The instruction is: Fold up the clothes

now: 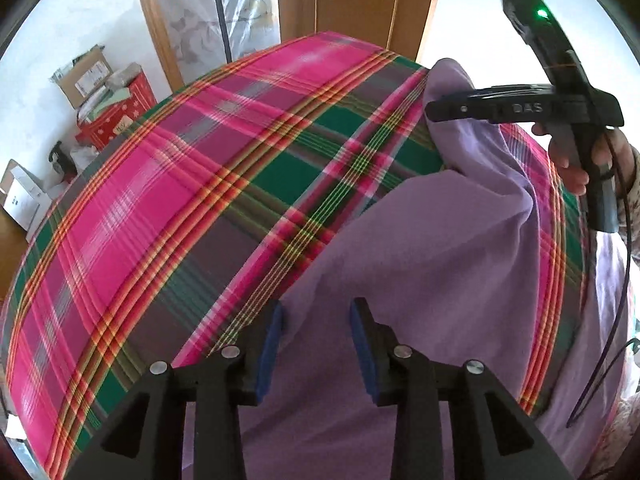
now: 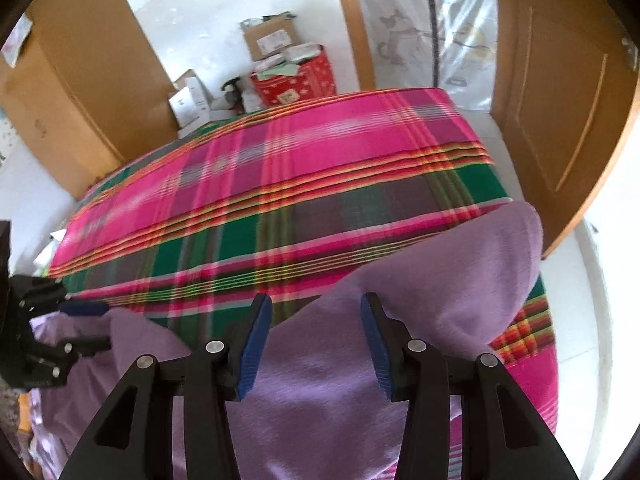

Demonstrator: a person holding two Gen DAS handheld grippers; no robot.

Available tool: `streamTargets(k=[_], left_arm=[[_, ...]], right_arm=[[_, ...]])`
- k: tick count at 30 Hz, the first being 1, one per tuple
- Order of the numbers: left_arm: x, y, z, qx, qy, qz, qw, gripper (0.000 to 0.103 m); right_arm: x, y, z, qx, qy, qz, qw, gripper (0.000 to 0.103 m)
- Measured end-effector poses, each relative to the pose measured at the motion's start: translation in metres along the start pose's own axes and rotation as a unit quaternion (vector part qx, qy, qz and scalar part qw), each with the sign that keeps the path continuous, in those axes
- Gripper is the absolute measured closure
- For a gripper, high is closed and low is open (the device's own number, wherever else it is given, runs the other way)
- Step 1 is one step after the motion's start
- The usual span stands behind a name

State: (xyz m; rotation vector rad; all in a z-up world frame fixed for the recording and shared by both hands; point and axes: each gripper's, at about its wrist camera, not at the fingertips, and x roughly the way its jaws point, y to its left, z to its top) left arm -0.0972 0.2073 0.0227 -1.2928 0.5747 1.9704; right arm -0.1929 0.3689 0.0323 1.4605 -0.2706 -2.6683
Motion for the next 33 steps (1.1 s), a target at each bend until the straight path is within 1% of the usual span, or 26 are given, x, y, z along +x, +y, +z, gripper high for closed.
streamTargets(k=[2,7,10,16,19,21,23,25,26,28,33], left_arm=[[-0.001,0.001,-0.001,-0.011,-0.003,-0.004,0.9999,0.071],[-0.004,0.008,-0.004,-0.043,-0.009,-0.007,0.999,0.081],[-0.006,0.009,-0.006,-0.05,-0.014,-0.006,0.9986,0.084],[-0.008,0.007,-0.008,-0.05,-0.017,0.004,0.9986,0.095],[-0.01,0.006,-0.011,-0.051,-0.019,0.006,0.9985,0.098],[-0.012,0.006,-0.013,-0.051,-0.02,0.007,0.9985,0.099],[-0.013,0.005,-0.014,-0.052,-0.022,0.008,0.9984,0.1],[-0.014,0.004,-0.015,-0.054,-0.024,0.008,0.9982,0.1],[-0.014,0.004,-0.016,-0.056,-0.025,0.008,0.9981,0.1],[-0.016,0.004,-0.018,-0.06,-0.029,0.006,0.9978,0.1],[-0.025,0.001,-0.023,-0.067,-0.041,0.006,0.9969,0.1]], right_arm=[[0.003,0.002,0.002,-0.006,0.005,-0.025,1.0,0.055],[0.007,0.012,0.001,-0.023,0.015,-0.067,0.997,0.055],[0.009,0.013,-0.001,-0.024,0.015,-0.078,0.997,0.055],[0.011,0.017,-0.002,-0.025,0.019,-0.102,0.994,0.056],[0.01,0.02,-0.002,-0.027,0.016,-0.105,0.994,0.063],[0.008,0.021,-0.003,-0.027,0.012,-0.102,0.994,0.079],[0.007,0.023,-0.004,-0.03,0.011,-0.098,0.995,0.087],[0.007,0.024,-0.004,-0.035,0.012,-0.097,0.995,0.091],[0.006,0.023,-0.004,-0.035,0.011,-0.097,0.995,0.096],[0.002,0.021,-0.005,-0.029,0.005,-0.091,0.995,0.098],[-0.02,0.014,-0.012,-0.018,-0.022,-0.085,0.996,0.099]])
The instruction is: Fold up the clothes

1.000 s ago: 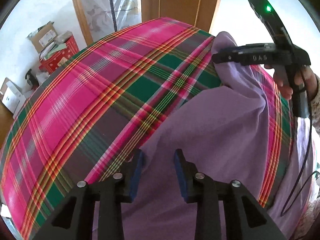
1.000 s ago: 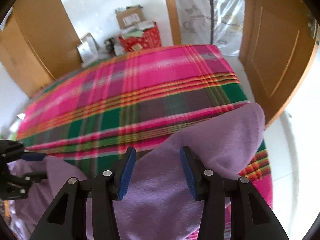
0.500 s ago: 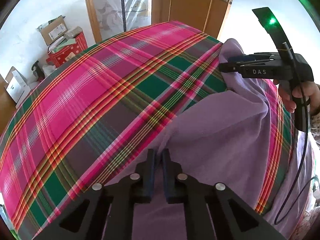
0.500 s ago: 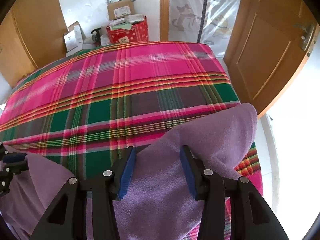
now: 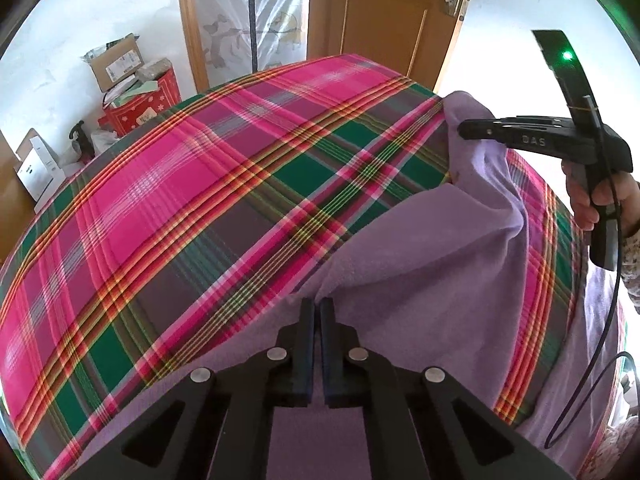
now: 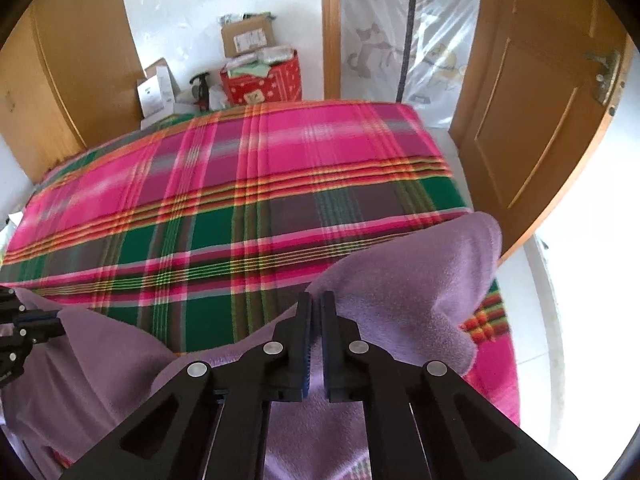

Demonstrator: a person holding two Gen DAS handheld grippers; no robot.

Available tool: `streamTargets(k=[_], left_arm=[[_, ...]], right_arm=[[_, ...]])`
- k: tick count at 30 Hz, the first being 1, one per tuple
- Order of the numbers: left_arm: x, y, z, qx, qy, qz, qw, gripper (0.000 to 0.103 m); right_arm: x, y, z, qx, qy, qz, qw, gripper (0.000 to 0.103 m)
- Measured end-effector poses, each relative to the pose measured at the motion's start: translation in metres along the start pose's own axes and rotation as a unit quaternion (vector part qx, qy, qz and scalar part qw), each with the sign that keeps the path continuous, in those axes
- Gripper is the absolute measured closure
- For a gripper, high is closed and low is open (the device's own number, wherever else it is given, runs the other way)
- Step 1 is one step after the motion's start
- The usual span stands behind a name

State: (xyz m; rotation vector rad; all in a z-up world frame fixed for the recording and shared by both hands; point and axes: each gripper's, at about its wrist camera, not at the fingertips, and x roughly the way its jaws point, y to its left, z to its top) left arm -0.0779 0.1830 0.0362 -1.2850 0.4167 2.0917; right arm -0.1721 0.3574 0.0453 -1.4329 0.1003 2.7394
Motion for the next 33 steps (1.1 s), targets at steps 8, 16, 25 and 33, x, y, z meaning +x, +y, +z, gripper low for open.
streamTargets(k=[8,16,25,33], left_arm=[[-0.012,-0.01,-0.013,-0.005,-0.009,-0.004,0.9999,0.1],[-0.021,-0.023,-0.026,-0.005,-0.012,-0.01,0.9999,0.1],[-0.019,-0.031,-0.032,-0.003,-0.005,-0.007,1.0,0.1],[-0.018,-0.032,-0.033,-0.004,-0.002,-0.009,1.0,0.1]], right_arm=[[-0.037,-0.025,-0.028,0.044,-0.018,0.01,0.999,0.099],[-0.054,-0.037,-0.065,0.073,-0.02,0.02,0.997,0.099],[-0.061,-0.032,-0.072,0.054,-0.032,0.002,0.998,0.097],[-0.046,-0.023,-0.038,0.027,-0.033,-0.005,0.999,0.072]])
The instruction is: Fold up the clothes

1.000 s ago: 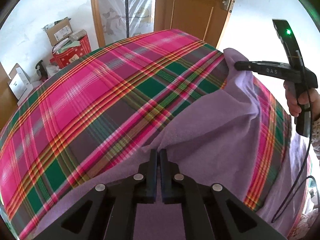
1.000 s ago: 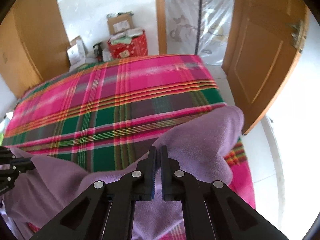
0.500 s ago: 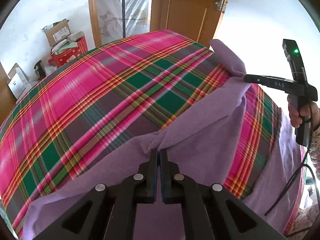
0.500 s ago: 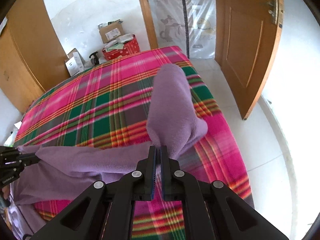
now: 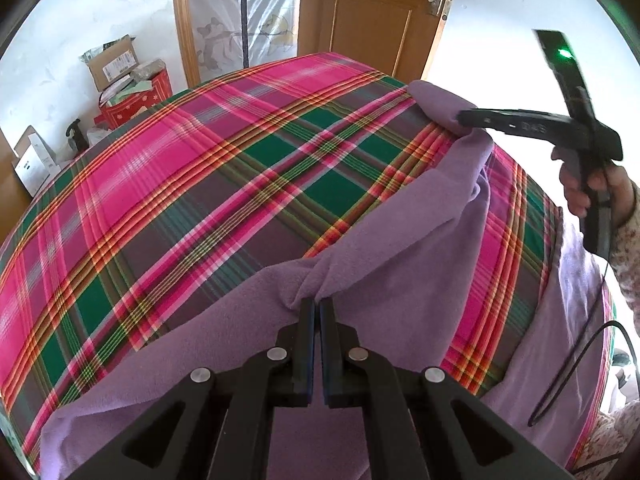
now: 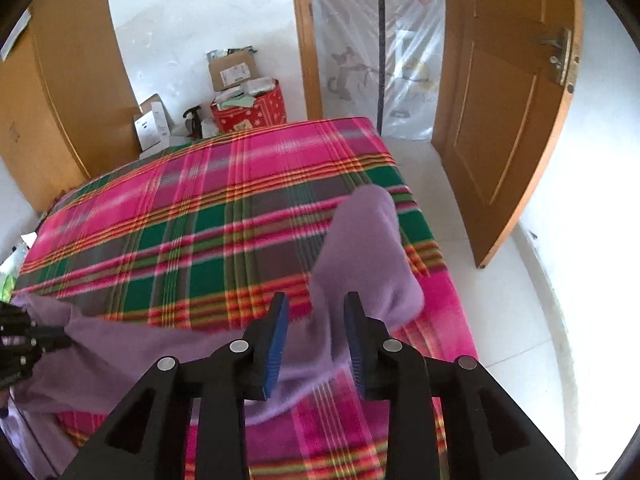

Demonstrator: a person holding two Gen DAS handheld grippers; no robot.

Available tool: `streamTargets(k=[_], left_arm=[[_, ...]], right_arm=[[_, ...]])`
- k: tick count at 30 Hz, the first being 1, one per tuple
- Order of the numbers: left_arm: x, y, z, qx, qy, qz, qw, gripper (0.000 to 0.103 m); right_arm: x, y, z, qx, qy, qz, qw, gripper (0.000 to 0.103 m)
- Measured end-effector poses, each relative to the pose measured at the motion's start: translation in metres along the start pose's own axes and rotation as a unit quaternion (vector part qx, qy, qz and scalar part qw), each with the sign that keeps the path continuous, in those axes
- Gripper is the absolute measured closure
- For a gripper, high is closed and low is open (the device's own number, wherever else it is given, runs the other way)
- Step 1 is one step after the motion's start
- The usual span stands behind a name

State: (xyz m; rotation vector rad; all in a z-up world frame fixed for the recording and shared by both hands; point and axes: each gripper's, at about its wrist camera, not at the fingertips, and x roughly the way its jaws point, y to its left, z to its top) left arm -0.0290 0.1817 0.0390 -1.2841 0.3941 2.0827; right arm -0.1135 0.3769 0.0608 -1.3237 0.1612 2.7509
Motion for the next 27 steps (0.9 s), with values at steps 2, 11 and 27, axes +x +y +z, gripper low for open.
streamTargets(k=[2,11,27], left_arm=[[0.0,-0.001,-0.001,0.001,0.0,0.0,1.0,0.1],[-0.001,-0.001,-0.001,0.003,0.0,-0.001,1.0,0.1],[0.001,0.027,0.027,-0.063,-0.025,0.027,0.9973,0.1]], right_arm=[[0.014,0.002,0.009,-0.005,0.016,-0.016,1.0,0.072],[0.04,0.001,0.015,-0.029,0.06,-0.072,0.995,0.096],[0.017,-0.009,0.056,0.03,-0.053,-0.064,0.996,0.098]])
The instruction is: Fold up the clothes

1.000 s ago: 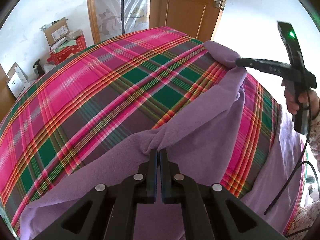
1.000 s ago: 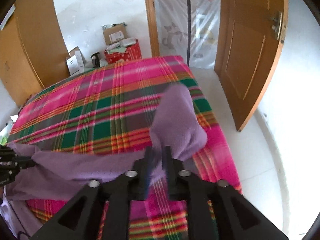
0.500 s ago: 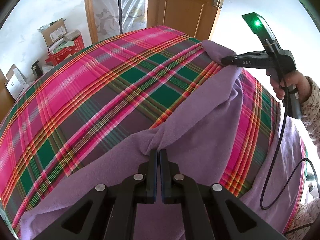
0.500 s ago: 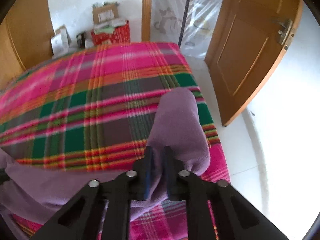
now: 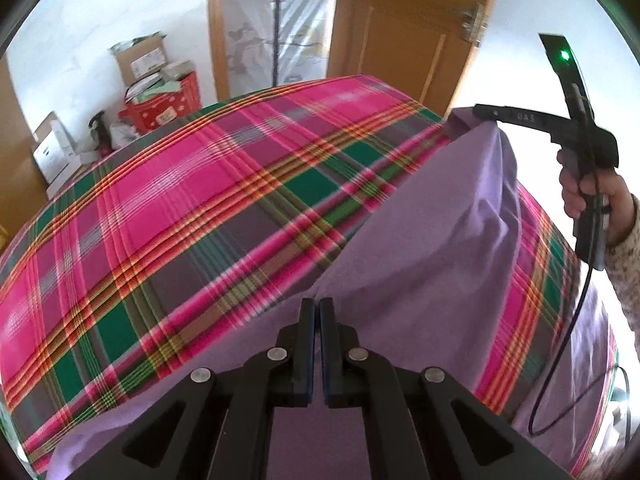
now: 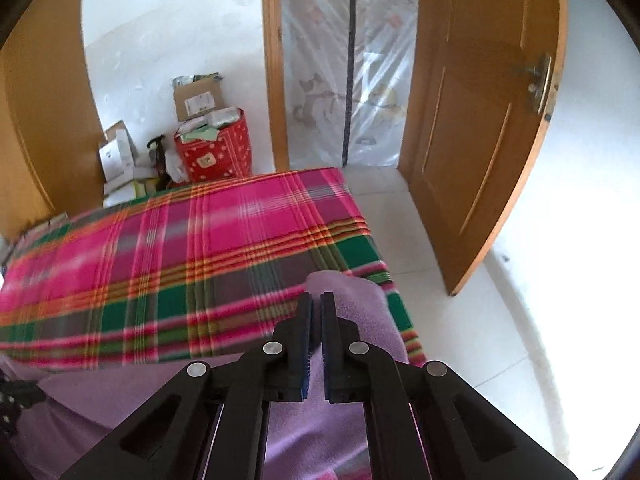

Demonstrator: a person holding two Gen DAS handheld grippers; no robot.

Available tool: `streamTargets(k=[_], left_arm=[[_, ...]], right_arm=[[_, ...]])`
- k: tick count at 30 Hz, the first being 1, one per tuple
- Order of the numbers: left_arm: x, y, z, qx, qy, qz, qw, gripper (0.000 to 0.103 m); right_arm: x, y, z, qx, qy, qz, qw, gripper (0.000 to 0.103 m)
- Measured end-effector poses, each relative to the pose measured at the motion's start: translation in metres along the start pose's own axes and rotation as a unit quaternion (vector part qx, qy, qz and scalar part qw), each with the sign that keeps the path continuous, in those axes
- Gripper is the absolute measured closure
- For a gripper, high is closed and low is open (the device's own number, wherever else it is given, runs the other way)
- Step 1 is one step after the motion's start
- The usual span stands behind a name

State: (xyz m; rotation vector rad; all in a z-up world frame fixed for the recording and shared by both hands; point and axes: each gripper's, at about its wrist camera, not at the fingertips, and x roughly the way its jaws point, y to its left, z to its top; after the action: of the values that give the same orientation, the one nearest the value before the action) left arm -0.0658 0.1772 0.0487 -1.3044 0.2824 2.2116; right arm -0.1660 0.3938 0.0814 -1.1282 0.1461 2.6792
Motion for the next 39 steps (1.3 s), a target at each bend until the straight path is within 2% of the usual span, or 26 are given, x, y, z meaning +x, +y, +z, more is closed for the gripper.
streamTargets(k=[8,14,17,18,20,23,27,29,34,39], left_arm=[[0.022,0.024,0.017,-0.048,0.003,0.01,0.9988,0.1],[0.032,0.029,0.018,-0.061,0.009,0.011,0.998,0.1],[0.03,0.031,0.017,-0.072,0.013,0.005,0.9973,0.098],[0.028,0.032,0.016,-0.074,0.012,0.006,0.9971,0.098],[0.022,0.03,0.013,-0.07,0.01,0.006,0.9974,0.097],[0.011,0.027,0.008,-0.066,0.004,0.017,0.9977,0.095],[-0.007,0.021,-0.002,-0.06,-0.009,0.011,0.9981,0.094],[-0.017,0.019,-0.009,-0.064,-0.012,0.009,0.9978,0.09],[-0.049,0.02,-0.034,-0.08,-0.017,-0.002,0.9966,0.087],[-0.077,0.017,-0.064,-0.09,-0.017,0.015,0.9957,0.085]], right_arm=[[0.038,0.007,0.015,0.005,0.011,-0.001,1.0,0.098],[0.056,-0.004,0.013,0.029,0.042,0.034,0.998,0.097],[0.047,-0.018,0.013,0.062,0.031,0.061,0.996,0.091],[0.044,-0.023,0.014,0.073,0.027,0.071,0.994,0.09],[0.037,-0.036,0.015,0.096,0.016,0.088,0.991,0.08],[0.024,-0.057,0.014,0.121,0.008,0.096,0.988,0.076],[0.011,-0.078,0.001,0.139,0.015,0.089,0.986,0.076],[0.007,-0.085,-0.009,0.152,0.022,0.098,0.983,0.076],[-0.007,-0.09,-0.034,0.175,0.03,0.143,0.974,0.076],[-0.012,-0.075,-0.056,0.161,0.045,0.174,0.971,0.076]])
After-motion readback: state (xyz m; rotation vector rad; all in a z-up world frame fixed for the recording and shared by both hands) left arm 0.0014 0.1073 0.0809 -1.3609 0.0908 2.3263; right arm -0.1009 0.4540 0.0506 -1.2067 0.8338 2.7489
